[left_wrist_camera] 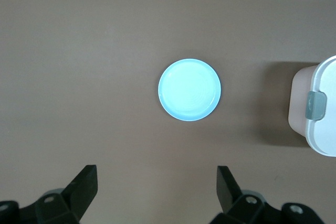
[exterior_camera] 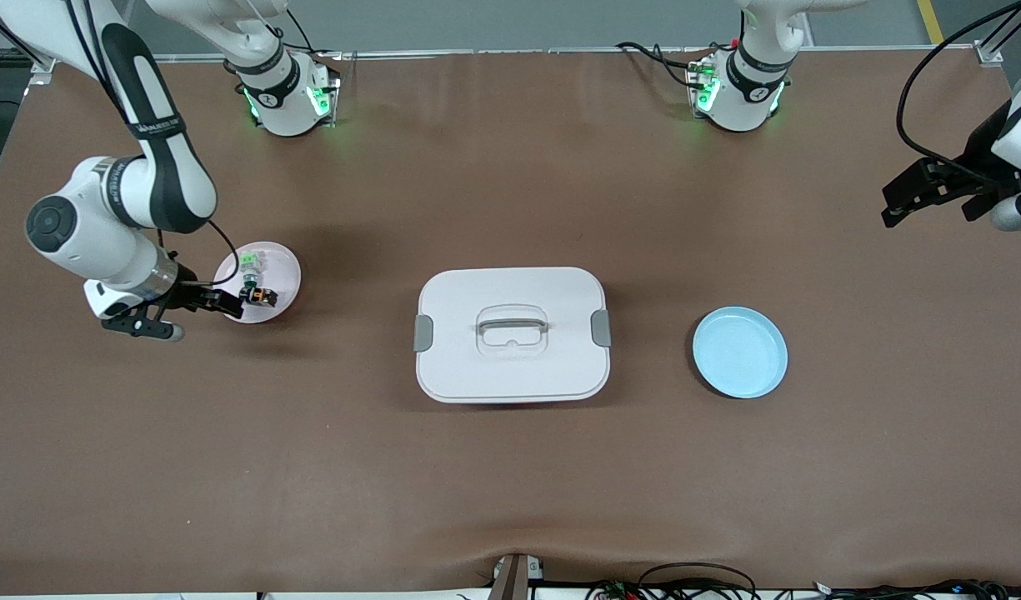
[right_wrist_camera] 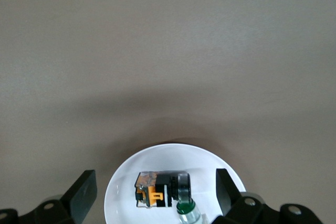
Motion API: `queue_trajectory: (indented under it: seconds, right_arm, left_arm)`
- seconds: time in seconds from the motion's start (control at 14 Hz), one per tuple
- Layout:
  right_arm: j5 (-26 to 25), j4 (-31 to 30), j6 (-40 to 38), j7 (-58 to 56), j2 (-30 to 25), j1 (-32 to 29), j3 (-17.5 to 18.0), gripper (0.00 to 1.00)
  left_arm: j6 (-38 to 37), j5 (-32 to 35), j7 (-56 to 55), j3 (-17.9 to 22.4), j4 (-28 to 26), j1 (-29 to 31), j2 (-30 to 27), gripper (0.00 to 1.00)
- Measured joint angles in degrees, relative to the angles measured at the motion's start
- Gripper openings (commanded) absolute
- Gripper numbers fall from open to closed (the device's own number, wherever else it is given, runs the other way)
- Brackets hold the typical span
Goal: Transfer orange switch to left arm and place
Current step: 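Move the right gripper down over the orange switch on the white plate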
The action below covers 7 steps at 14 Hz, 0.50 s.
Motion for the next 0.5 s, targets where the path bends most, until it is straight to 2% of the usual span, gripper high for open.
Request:
queue_trajectory:
  seconds: [0.5]
  right_arm:
    - [0.1,-6.4,8.1,0.1,0.3,0.2,-0.1,1.00]
  left_arm:
    - [0.0,0.0,0.0,-0.1,0.0,-0.1,0.1,1.00]
